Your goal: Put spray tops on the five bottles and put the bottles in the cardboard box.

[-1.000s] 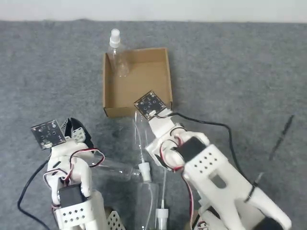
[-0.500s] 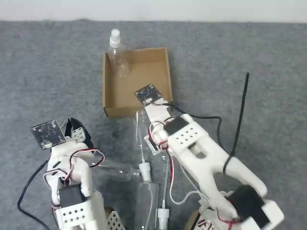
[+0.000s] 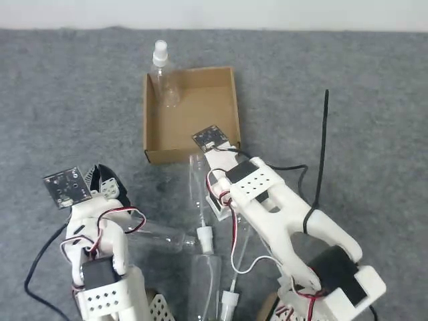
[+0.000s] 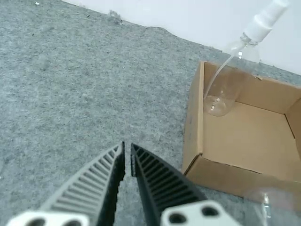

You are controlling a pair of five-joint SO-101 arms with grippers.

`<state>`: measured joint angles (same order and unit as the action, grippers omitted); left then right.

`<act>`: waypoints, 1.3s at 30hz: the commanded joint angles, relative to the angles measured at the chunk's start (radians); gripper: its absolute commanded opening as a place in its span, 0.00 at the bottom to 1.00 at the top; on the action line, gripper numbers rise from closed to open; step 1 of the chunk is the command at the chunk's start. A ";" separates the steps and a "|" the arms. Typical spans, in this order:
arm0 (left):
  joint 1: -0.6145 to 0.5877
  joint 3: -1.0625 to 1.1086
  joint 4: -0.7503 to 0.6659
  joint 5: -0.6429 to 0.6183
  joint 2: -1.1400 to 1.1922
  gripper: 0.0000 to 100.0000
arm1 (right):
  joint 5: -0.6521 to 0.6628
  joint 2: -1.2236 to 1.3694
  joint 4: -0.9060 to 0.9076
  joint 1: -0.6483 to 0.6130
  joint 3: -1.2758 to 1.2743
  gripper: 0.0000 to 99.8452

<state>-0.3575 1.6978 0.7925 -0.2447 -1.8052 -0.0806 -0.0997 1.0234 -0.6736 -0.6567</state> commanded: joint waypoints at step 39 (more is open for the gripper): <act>0.003 -0.013 0.002 0.008 -0.015 0.01 | -0.617 -0.404 0.251 0.389 0.049 0.05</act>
<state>-0.3575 1.6978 0.7925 -0.2447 -1.8052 -0.5869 -0.4496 1.2674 -0.3284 -0.6567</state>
